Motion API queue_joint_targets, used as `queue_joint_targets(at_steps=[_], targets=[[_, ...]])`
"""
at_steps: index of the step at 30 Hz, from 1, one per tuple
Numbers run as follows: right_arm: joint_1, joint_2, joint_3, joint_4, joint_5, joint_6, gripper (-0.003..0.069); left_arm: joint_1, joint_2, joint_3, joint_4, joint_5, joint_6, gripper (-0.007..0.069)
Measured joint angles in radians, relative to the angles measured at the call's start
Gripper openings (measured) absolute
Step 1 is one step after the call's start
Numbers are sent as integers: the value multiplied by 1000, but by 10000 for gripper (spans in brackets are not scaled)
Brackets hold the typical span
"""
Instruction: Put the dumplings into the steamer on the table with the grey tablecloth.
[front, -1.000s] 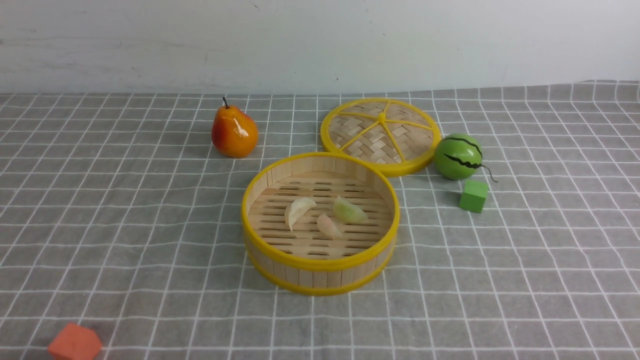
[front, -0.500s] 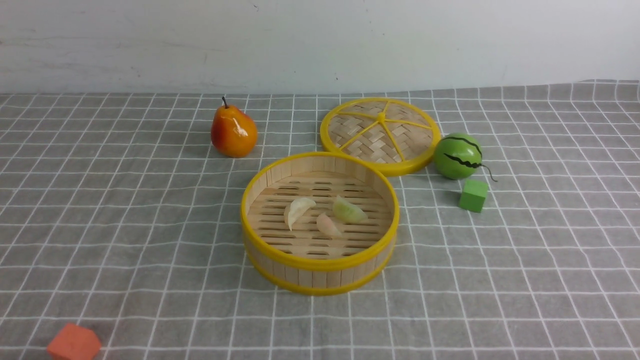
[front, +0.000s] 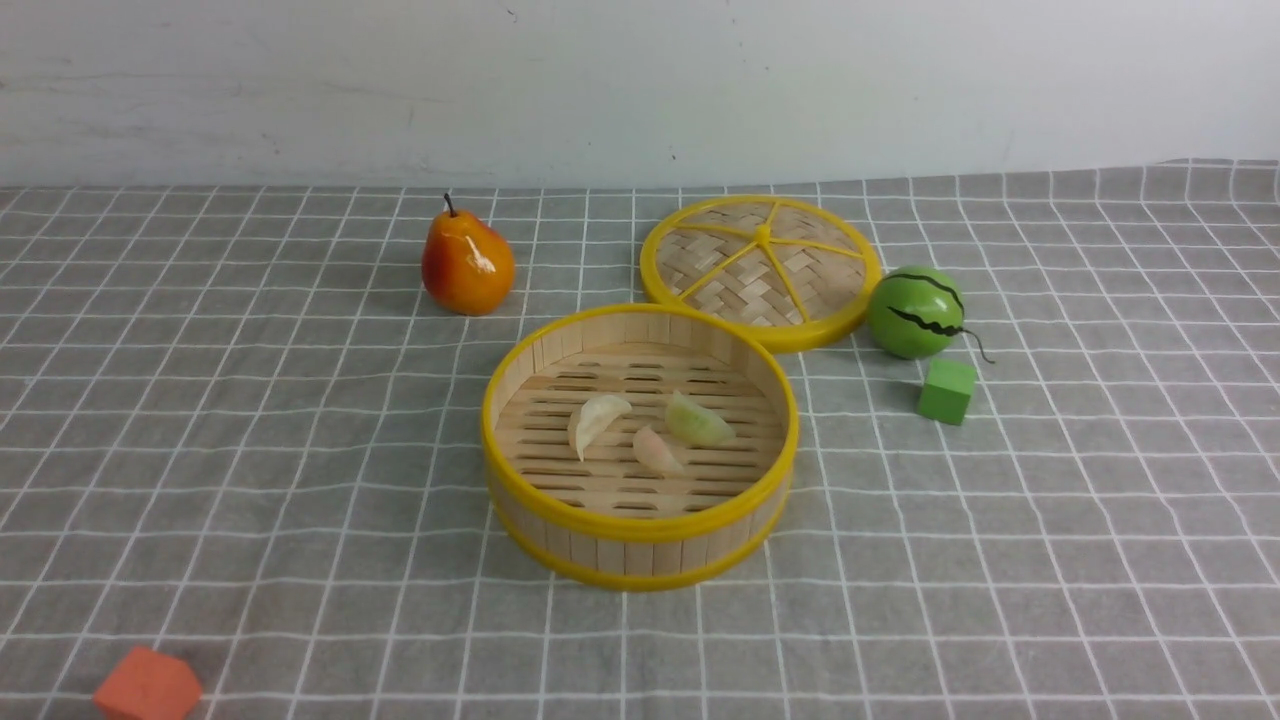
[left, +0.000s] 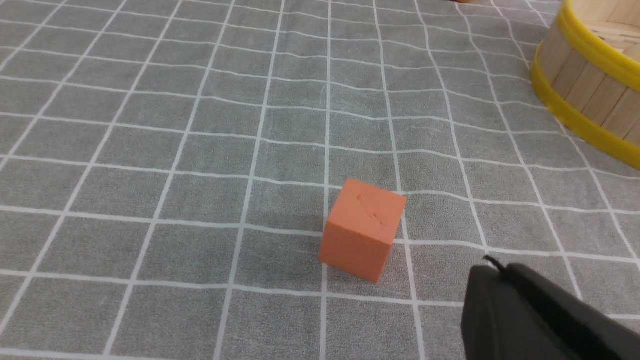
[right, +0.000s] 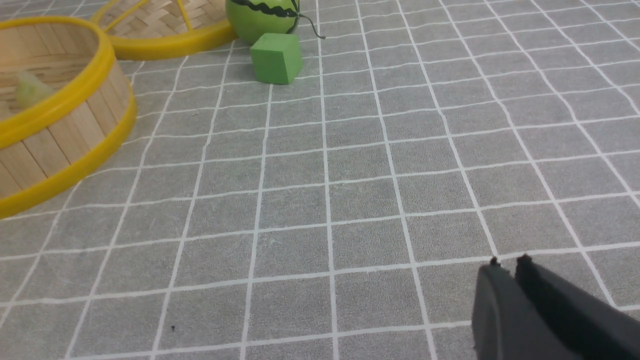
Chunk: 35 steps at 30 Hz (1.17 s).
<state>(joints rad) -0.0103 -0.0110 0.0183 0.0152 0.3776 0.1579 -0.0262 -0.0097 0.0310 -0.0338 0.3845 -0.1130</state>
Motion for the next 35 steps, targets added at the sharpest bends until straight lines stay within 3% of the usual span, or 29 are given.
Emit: queue_joint_targets(at_steps=[35], targets=[[0,0,0,0,0,0,88,0,0,0,0,0,0,6]])
